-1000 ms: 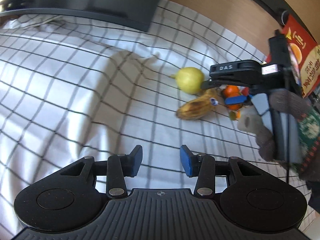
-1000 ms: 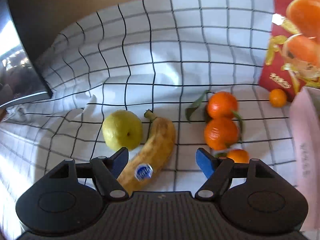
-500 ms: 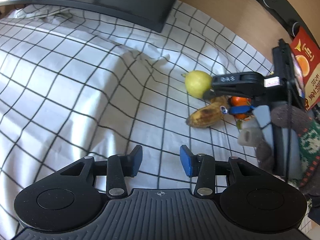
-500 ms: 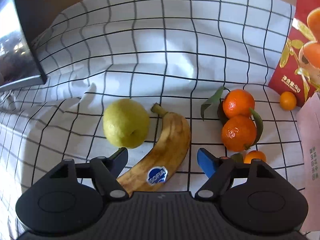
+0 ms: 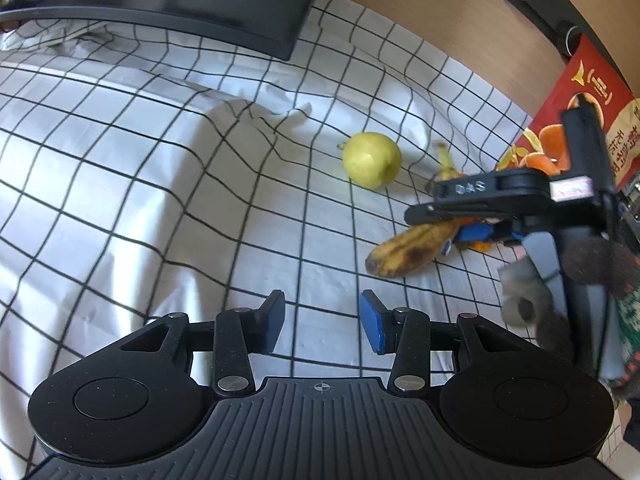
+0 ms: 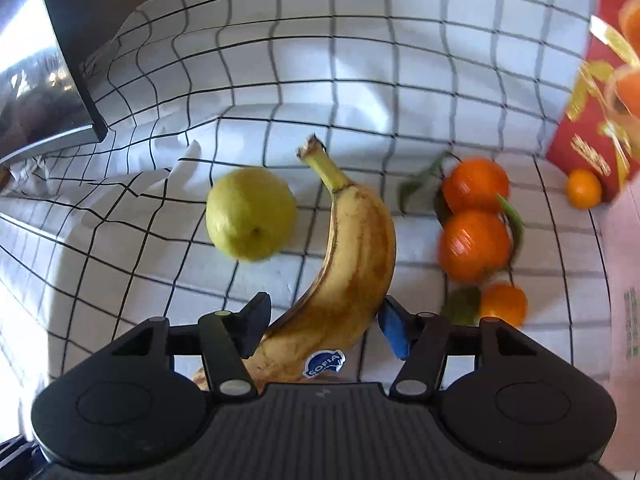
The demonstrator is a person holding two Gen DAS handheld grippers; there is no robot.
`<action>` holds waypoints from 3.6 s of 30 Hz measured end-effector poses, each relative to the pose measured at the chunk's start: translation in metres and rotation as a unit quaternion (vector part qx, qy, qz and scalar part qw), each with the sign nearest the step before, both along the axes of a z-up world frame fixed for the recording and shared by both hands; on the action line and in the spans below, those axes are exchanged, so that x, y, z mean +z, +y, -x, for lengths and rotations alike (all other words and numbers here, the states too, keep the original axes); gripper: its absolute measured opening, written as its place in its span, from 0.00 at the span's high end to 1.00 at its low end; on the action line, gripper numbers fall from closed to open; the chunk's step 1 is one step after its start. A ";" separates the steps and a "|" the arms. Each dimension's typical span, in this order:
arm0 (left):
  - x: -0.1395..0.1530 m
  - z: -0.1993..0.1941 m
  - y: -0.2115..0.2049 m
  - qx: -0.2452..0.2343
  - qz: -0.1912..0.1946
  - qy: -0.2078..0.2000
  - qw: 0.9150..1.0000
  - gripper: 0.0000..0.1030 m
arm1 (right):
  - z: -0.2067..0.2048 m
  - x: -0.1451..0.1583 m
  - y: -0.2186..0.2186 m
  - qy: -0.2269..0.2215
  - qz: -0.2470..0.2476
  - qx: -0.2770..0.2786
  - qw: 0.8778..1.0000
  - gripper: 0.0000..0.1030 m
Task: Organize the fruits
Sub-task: 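Close the right tool on the banana and lift it, then carry the banana toward the pink box with the right tool while the left tool grasps a tangerine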
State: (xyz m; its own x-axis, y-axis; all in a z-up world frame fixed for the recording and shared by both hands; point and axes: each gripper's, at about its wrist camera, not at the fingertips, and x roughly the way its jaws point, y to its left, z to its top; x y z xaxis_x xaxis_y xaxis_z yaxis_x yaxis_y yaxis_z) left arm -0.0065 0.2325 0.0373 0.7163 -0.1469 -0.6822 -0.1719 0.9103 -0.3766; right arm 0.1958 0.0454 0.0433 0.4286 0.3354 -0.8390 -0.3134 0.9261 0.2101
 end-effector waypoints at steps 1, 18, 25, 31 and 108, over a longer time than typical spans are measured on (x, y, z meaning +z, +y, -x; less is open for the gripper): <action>0.000 -0.001 -0.002 -0.005 0.001 -0.002 1.000 0.56 | 0.004 0.001 -0.006 0.002 -0.007 -0.001 1.000 0.43; -0.005 -0.058 -0.050 -0.144 -0.058 -0.035 0.987 0.56 | 0.018 -0.001 -0.031 0.009 -0.057 -0.005 0.998 0.44; -0.016 -0.074 -0.051 -0.160 -0.037 -0.025 0.986 0.56 | 0.013 -0.006 -0.018 -0.006 -0.034 0.006 0.999 0.43; -0.021 -0.070 -0.069 -0.188 -0.018 -0.012 0.982 0.56 | 0.022 0.004 -0.018 -0.011 -0.026 0.032 0.999 0.30; -0.003 -0.146 -0.179 -0.234 -0.110 -0.015 0.966 0.68 | 0.195 -0.020 -0.146 -0.061 0.071 -0.018 0.995 0.10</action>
